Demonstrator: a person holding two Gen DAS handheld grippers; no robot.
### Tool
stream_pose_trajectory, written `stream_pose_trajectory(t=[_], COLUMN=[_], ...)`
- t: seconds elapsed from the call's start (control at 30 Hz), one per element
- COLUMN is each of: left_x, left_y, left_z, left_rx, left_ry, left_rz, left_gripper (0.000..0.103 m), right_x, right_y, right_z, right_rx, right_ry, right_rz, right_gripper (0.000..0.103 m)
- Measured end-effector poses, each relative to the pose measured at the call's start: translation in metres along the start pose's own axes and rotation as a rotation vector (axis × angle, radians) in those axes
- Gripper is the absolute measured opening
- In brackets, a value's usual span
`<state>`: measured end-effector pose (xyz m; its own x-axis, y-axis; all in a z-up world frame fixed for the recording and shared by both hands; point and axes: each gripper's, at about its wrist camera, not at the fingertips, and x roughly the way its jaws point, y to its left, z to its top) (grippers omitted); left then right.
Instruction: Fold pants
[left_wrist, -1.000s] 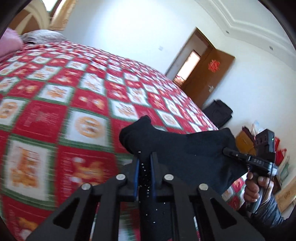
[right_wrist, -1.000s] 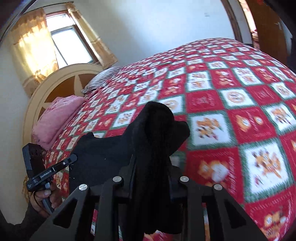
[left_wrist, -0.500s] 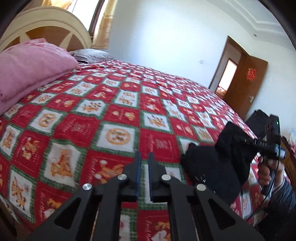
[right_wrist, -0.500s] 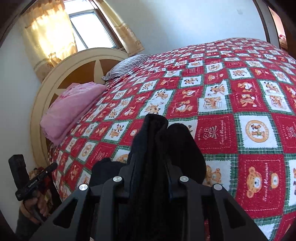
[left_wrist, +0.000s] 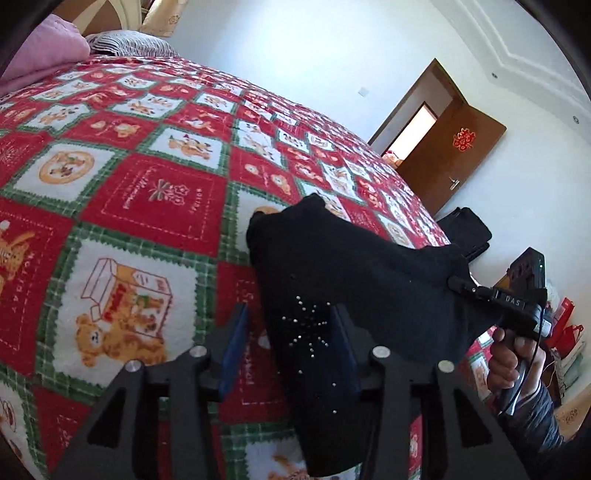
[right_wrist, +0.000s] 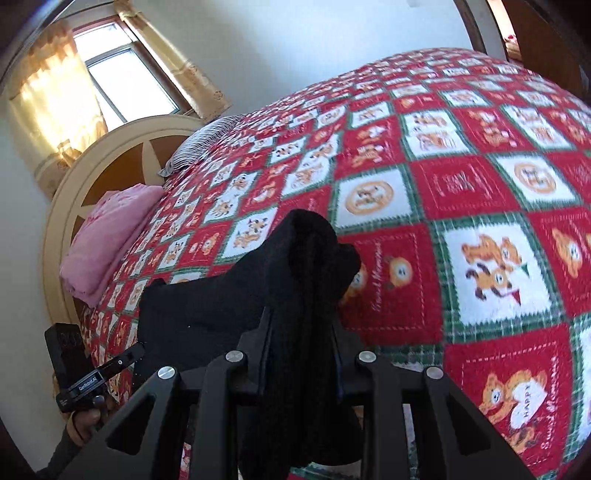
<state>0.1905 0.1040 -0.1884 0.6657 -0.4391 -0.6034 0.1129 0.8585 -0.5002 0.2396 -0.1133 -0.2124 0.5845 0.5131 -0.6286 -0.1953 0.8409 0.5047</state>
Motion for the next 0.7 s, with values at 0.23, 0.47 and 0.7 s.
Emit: stream_pose_trajectory(t=[0.23, 0.47, 0.7], left_x=[0.007, -0.041, -0.097], left_y=[-0.005, -0.006, 0.034], left_z=[0.0, 0.014, 0.038], left_rx=[-0.005, -0.004, -0.014], left_ry=[-0.001, -0.092, -0.198], left_rz=[-0.007, -0.065, 0.03], left_gripper=[0.012, 0.011, 0.011], right_x=[-0.003, -0.013, 0.027], right_y=[0.0, 0.026, 0.088], right_z=[0.0, 0.01, 0.04], right_rx=[-0.002, -0.055, -0.124], right_ry=[-0.012, -0.013, 0.004], right_rz=[0.023, 0.055, 0.174], right_gripper=[0.026, 0.026, 0.026])
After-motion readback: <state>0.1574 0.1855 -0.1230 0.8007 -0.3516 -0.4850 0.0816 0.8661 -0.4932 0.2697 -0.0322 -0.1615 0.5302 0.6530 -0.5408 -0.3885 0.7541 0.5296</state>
